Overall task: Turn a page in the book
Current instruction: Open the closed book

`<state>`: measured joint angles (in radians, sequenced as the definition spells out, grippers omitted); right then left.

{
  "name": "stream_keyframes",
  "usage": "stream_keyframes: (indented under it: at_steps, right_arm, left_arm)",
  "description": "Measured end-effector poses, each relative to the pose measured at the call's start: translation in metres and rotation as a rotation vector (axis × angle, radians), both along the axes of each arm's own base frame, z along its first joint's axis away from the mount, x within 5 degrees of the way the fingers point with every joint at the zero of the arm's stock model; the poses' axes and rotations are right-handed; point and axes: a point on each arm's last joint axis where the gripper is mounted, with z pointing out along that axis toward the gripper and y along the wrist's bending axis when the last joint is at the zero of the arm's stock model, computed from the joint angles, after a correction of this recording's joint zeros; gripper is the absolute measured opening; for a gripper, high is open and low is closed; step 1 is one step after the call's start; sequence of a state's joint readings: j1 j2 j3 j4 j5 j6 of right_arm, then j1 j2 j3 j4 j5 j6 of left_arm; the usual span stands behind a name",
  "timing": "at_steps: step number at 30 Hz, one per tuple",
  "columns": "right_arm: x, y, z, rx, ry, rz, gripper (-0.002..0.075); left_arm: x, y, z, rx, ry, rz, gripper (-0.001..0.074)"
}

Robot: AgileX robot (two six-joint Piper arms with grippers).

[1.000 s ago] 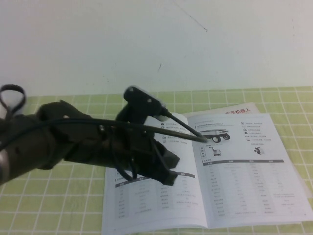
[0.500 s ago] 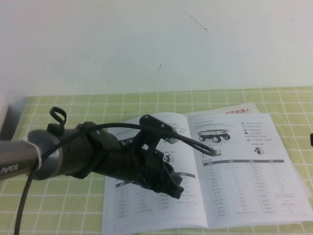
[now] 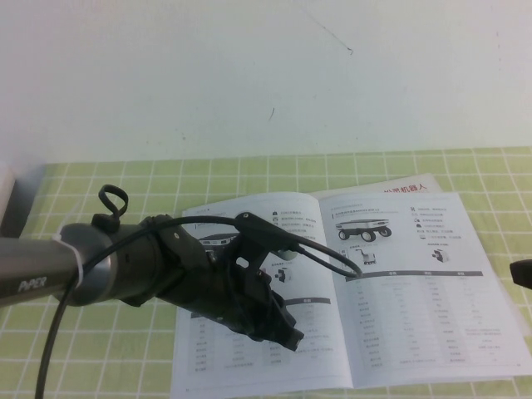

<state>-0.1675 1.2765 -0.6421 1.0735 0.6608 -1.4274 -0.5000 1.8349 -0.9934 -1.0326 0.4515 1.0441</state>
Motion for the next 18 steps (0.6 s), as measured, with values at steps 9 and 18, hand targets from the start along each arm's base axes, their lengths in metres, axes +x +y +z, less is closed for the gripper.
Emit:
stream_keyframes:
  at_steps: [9,18]
  right_arm:
    - [0.011,-0.004,0.015,-0.170,0.110,0.051,0.0179]
    - [0.020,-0.007,-0.002,-0.448,0.367,-0.089,0.0004]
  left_arm:
    - [0.000,0.000,-0.004,0.004,0.016,0.004,-0.0004]
    - [0.000,0.000,-0.005,0.005,0.018,0.005,-0.0004]
